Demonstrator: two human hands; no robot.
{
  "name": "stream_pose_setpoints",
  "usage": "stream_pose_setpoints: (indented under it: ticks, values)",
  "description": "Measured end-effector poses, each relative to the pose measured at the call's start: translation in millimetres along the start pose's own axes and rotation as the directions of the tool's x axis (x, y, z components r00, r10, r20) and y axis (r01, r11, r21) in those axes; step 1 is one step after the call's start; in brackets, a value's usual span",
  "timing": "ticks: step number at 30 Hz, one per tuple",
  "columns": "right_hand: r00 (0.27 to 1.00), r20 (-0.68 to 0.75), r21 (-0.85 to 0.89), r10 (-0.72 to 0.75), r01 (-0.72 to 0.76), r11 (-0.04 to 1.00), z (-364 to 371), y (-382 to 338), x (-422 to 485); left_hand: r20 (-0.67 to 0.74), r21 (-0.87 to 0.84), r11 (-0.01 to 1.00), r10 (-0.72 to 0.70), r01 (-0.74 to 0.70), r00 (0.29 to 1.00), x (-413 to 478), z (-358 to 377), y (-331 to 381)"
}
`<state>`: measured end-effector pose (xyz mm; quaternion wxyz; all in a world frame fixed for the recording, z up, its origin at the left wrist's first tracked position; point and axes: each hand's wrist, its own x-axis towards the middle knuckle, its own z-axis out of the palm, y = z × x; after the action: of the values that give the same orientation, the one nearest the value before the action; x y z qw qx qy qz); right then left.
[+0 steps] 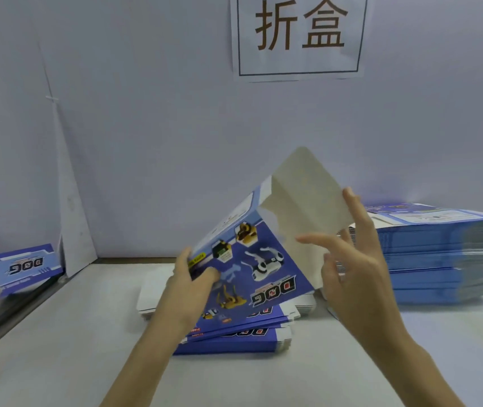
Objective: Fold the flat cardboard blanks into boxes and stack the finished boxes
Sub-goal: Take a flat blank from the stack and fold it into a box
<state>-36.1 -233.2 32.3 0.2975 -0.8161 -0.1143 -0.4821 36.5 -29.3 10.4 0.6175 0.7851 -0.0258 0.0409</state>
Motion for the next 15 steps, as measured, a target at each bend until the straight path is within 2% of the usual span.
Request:
stream_pose_setpoints:
  ticks: [2, 4, 5, 6, 8, 9, 12, 14, 15]
  values:
    - [0.999, 0.012, -0.014, -0.052, 0.052, 0.999, 2.0, 3.1, -1.3, -0.078, 0.221, 0.975, 0.018, -0.001, 0.997, -1.3, 5.0, -4.4]
    - [0.995, -0.008, -0.03, -0.099, 0.099, 0.995, 0.1, 5.2, -0.3, -0.108, 0.376, 0.92, 0.161, -0.11, 0.981, -9.7, 4.1, 2.5]
    - [0.992, -0.015, -0.041, -0.129, 0.128, 0.991, -0.5, 4.9, 0.5, -0.052, 0.342, 0.921, 0.215, -0.185, 0.975, -12.7, 2.4, 7.2]
    - [0.987, -0.012, -0.043, -0.16, 0.159, 0.986, -0.7, 3.5, 1.2, 0.026, 0.231, 0.947, 0.222, -0.222, 0.975, -16.7, 1.2, 12.6]
    - [0.977, 0.014, -0.008, -0.215, 0.215, 0.977, 0.3, -2.1, 0.8, 0.13, 0.037, 0.985, 0.165, -0.171, 0.978, -28.1, -2.1, 25.7]
    - [0.972, 0.027, 0.029, -0.231, 0.231, 0.973, 1.1, -4.9, -0.6, 0.122, 0.053, 0.982, 0.175, -0.182, 0.977, -32.9, -3.2, 31.0]
    - [0.984, -0.004, 0.147, -0.179, 0.178, 0.973, 5.3, -14.5, -4.8, -0.085, 0.356, 0.904, 0.285, -0.238, 0.955, -44.5, -5.3, 38.5]
    - [0.992, -0.082, 0.104, -0.098, 0.106, 0.989, 8.2, -18.3, -5.3, -0.233, 0.531, 0.824, 0.367, -0.199, 0.9, -44.0, -9.9, 40.9]
    - [0.993, -0.104, 0.075, -0.047, 0.055, 0.996, 7.6, -19.7, -5.2, -0.26, 0.573, 0.799, 0.391, -0.184, 0.883, -41.1, -13.9, 40.9]
